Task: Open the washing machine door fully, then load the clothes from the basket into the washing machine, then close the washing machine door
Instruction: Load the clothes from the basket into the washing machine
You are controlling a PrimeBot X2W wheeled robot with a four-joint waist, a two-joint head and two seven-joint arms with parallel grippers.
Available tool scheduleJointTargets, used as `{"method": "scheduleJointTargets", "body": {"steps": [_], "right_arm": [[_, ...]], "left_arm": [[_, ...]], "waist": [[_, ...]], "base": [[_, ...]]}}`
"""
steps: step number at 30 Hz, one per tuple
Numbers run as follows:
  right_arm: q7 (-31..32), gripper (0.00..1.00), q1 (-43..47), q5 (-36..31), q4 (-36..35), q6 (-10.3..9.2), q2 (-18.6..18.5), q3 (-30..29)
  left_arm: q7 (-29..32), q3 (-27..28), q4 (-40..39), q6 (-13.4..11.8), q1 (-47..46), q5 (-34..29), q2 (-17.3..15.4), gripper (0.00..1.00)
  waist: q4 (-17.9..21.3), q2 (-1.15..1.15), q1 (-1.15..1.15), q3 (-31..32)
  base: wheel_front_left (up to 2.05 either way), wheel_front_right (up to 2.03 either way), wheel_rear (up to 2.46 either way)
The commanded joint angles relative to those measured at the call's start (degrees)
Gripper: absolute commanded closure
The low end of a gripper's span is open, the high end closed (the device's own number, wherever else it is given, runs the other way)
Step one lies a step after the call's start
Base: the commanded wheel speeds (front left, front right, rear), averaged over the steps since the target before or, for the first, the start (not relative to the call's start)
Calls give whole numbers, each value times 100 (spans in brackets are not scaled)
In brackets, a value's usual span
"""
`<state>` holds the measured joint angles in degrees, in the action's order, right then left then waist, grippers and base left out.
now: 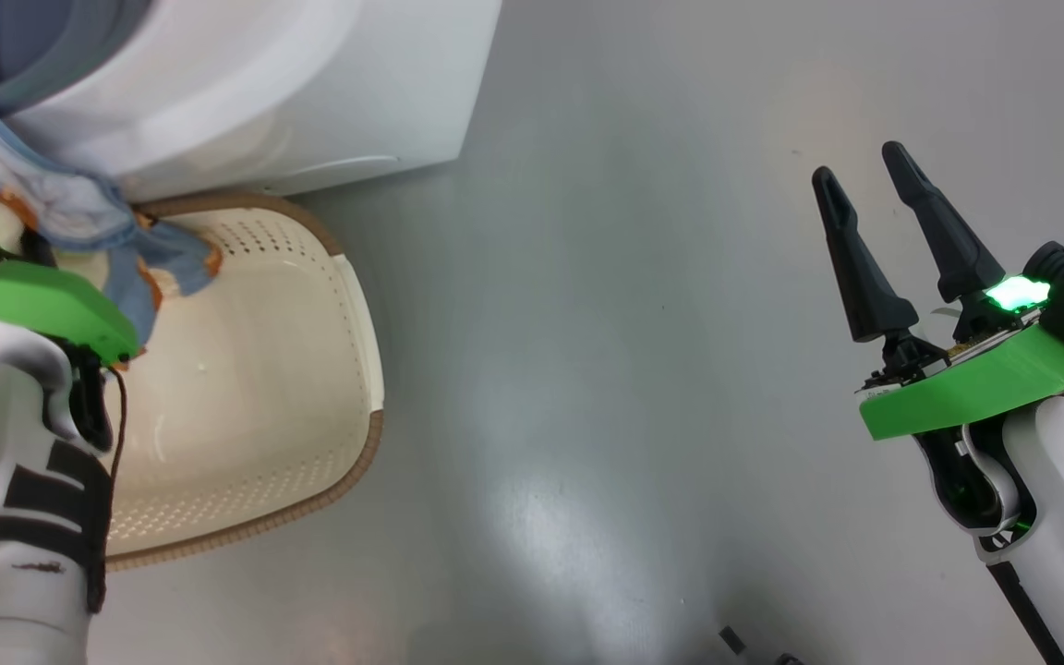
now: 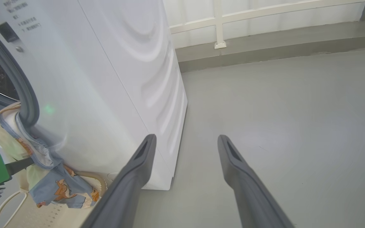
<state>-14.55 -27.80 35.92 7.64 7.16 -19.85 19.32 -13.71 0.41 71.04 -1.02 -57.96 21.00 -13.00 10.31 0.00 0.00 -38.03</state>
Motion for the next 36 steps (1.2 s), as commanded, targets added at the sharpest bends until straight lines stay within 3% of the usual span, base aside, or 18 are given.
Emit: {"method": "scheduleJointTargets", "body": {"steps": [1,7,22,30,36], "right_arm": [[-45,0,162,40,-86,33,-48,86],[-45,0,241,41,-52,33,-25,91],[-45,0,444,38,40,33,44,181],[-45,0,382,66,-50,33,17,199],[-45,0,268,92,-112,33,15,193]], "left_arm": [[-92,61,-135,49,240,-14,-236,100],[-125,84,-724,146,661,-42,-250,100],[-128,344,-3842,29,2051,-286,-265,100],[588,259,-5062,-38,1490,-328,-548,100],[1104,221,-4768,-93,506,-330,-767,100]], "waist": [[-67,0,0,133],[-173,0,0,377],[-292,0,0,841],[-186,0,0,602],[11,0,0,212]], "base": [[0,0,0],[0,0,0],[0,0,0],[0,0,0],[0,0,0]]}}
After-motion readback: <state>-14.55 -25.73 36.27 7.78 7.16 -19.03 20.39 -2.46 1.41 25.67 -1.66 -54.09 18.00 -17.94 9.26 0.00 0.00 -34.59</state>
